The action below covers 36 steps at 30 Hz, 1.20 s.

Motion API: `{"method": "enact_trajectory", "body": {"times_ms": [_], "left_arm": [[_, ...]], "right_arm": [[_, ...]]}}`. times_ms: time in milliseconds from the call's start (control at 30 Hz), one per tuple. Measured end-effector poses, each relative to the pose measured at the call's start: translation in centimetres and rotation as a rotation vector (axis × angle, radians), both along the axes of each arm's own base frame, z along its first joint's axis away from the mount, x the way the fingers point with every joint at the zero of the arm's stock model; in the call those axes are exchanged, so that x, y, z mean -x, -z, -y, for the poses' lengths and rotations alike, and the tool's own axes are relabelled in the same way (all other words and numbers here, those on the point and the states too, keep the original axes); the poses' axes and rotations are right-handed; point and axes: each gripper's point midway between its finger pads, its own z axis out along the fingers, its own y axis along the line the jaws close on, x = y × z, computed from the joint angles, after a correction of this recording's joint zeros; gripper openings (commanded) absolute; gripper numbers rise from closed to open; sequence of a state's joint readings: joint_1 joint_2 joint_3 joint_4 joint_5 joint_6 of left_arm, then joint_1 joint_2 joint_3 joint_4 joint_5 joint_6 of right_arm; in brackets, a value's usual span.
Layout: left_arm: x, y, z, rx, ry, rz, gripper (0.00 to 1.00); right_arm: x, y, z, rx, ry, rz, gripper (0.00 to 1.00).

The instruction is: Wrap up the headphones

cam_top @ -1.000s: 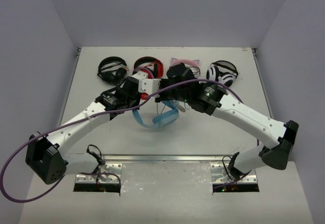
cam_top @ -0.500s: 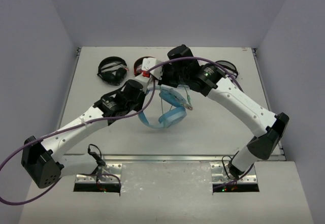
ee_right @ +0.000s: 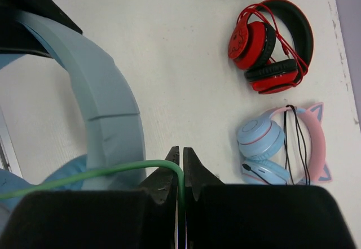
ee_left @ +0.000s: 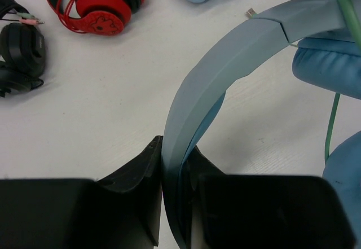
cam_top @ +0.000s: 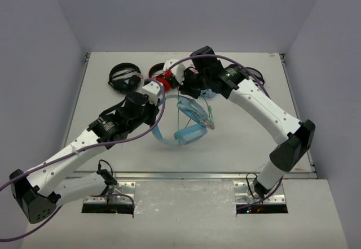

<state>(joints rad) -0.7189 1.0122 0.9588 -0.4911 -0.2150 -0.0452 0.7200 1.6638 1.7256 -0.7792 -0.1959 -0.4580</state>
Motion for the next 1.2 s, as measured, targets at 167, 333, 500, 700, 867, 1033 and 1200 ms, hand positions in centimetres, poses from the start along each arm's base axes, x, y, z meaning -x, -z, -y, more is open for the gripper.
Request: {"method": "enact_trajectory", "body": {"times_ms": [167,333,500,700,867,1033,1200], "left_arm": [[0.2,-2.0,-1.2,0.028,-0.039,0.064,0.01],[0.9,-3.6,-1.4,0.073,-0.026,0.096,0.00],[2.0,-4.7,-0.4,0.107,0.046,0.064,0.00],[2.8,-7.4,0.2,0.156,0.083,0.064,0.00],[3.0,-9.8,0.1,0.203,0.072,0.087,0.01],[3.4,-12.9,0.4,0.274,0.086,0.132,0.00],[3.9,-18.7,0.3,0.380,0.096,0.247,0.01]], "right_arm": [[-0.5,0.1,1.1,-0.093,0.030,-0.078,0.01],[0.4,-0.1,1.1,-0.194,-0.012,-0.144,0.02],[2.4,-0.3,0.2,-0.308,-0.100,-0.182,0.04],[3.4,-2.7,-0.5,-0.441,-0.185,-0.171,0.04],[3.5,-3.8,-0.6,-0.539,-0.221,-0.160,0.07],[3.5,-1.8,-0.4,-0.622,-0.197,-0.210,0.16],[3.6,0.1,-1.1,-0.733,-0.184,-0.307,0.12]]}}
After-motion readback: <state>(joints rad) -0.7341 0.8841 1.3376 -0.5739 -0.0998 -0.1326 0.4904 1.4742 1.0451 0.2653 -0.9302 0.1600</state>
